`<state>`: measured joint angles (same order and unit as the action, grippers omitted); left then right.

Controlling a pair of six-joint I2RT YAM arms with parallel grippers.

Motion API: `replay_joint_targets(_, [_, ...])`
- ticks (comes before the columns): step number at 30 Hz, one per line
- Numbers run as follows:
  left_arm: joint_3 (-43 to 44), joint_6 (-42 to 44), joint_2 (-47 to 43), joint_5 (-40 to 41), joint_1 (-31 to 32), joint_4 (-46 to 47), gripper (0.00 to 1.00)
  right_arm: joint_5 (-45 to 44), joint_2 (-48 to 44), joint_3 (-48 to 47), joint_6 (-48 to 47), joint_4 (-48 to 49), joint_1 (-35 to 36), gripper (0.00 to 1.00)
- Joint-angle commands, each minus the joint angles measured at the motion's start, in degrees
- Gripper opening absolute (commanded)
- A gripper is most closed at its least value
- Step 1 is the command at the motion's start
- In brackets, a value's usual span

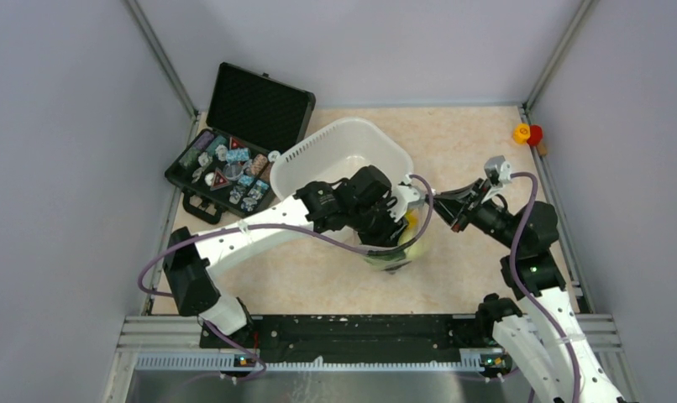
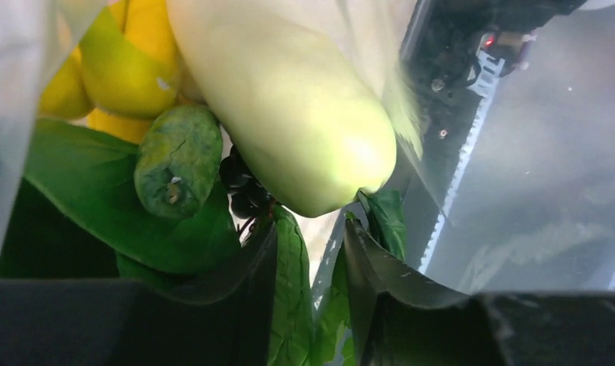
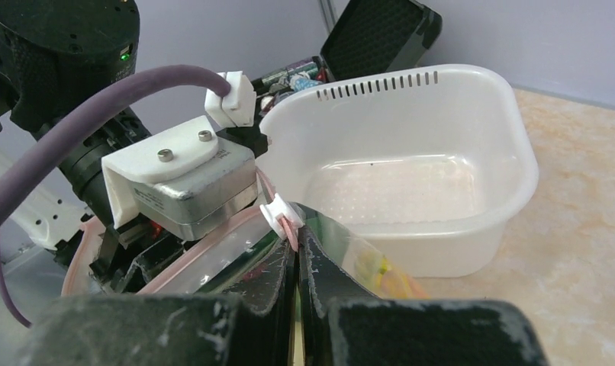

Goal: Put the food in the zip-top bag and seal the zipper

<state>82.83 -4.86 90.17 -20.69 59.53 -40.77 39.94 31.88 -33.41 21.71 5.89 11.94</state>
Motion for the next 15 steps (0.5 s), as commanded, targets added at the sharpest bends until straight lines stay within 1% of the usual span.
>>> replay_joint_targets(1, [1.70,-0.93,-0.90,2.80,0.20,-4.49,0.44,-1.46,-1.08,-1.39,0.68,4.06,0.36,0.00])
replay_joint_targets(3, [3.06,-0.86,-3.02,4.20,0.22,-2.23,0.49,-1.74,-1.25,-1.28,0.30,3.69,0.45,0.00])
replay_joint_targets(4, [3.41,-0.91,-4.46,4.88,0.19,-0.66,0.54,-2.14,-1.49,-1.25,0.03,3.24,0.45,0.00])
replay_joint_targets(6, [4.18,-1.03,-7.26,6.59,0.16,1.36,0.60,-3.05,-1.86,-1.41,-0.82,1.99,0.37,0.00])
replay_joint_targets(7, [4.03,-1.11,-8.74,7.49,0.09,2.60,0.66,-3.18,-2.01,-1.60,-1.22,1.20,0.37,0.00])
replay_joint_targets(9, [3.30,-0.72,-11.40,8.84,0.14,5.19,0.80,-3.42,-2.32,-1.79,-1.66,0.65,0.43,0.00])
replay_joint_targets(11, [3.39,-0.23,-12.90,9.42,-0.03,6.11,0.90,-3.47,-2.53,-1.82,-1.70,0.68,0.37,0.00])
replay_joint_targets(13, [3.80,0.25,-13.26,9.89,-0.13,5.80,0.96,-2.94,-2.48,-1.94,-1.44,0.93,0.39,0.00])
replay_joint_targets(15, [4.00,0.12,-13.37,10.66,-0.28,5.33,0.96,-2.11,-2.50,-2.03,-1.35,1.04,0.43,0.00])
